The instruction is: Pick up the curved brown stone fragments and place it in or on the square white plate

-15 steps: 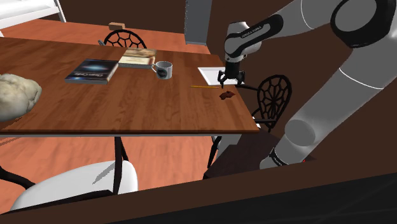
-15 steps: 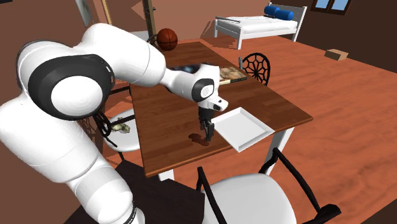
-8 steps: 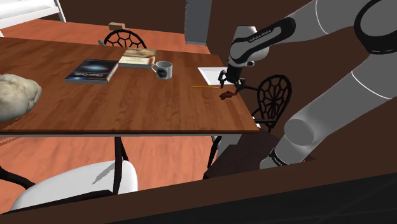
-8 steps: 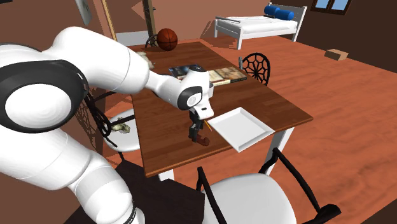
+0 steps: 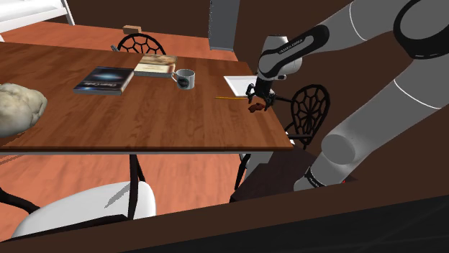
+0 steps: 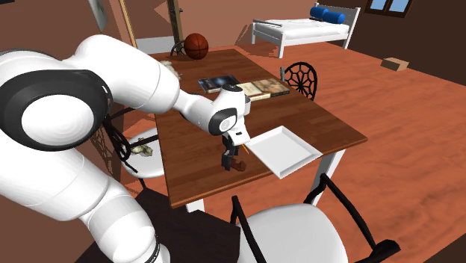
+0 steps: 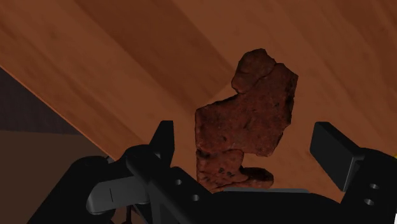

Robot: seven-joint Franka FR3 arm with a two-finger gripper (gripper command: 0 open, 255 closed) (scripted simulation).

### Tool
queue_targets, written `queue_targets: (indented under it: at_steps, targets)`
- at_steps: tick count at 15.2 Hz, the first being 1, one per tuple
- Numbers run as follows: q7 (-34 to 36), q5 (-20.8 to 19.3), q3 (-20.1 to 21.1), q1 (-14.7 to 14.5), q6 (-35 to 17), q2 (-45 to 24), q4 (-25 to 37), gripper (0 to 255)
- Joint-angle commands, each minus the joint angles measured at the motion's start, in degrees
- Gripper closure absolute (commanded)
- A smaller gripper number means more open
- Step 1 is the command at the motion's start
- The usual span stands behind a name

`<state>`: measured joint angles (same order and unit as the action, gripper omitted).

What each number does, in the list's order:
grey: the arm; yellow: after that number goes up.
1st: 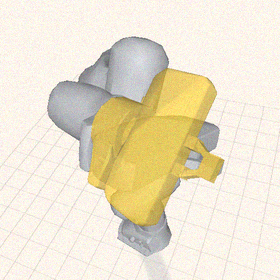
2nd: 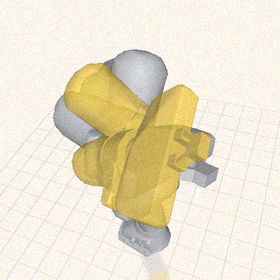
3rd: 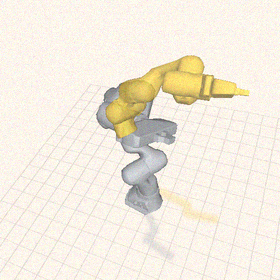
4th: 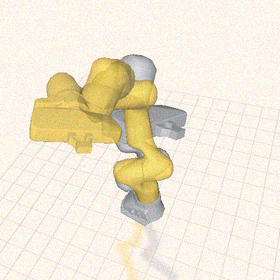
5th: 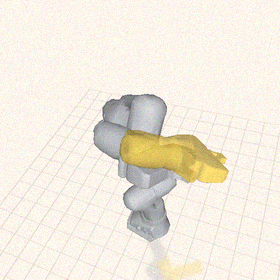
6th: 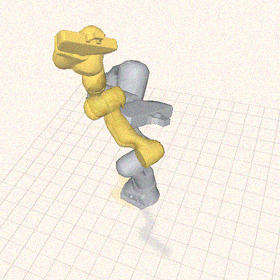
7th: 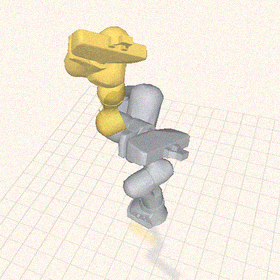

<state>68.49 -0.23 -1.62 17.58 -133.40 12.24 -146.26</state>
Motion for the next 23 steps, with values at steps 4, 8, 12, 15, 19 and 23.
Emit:
queue_targets:
  at_steps: [4, 8, 12, 15, 19, 23]
  targets:
    - [0.0, 0.0, 0.0, 0.0, 0.0, 0.0, 0.0, 255]
    - [0.0, 0.0, 0.0, 0.0, 0.0, 0.0, 0.0, 255]
    - [0.0, 0.0, 0.0, 0.0, 0.0, 0.0, 0.0, 255]
    - [0.0, 0.0, 0.0, 0.0, 1.7, 1.1, 0.6, 255]
    - [0.1, -0.1, 0.0, 0.0, 5.2, 3.1, 2.1, 255]
    - [0.1, -0.1, 0.1, 0.0, 8.7, 4.8, 3.8, 255]
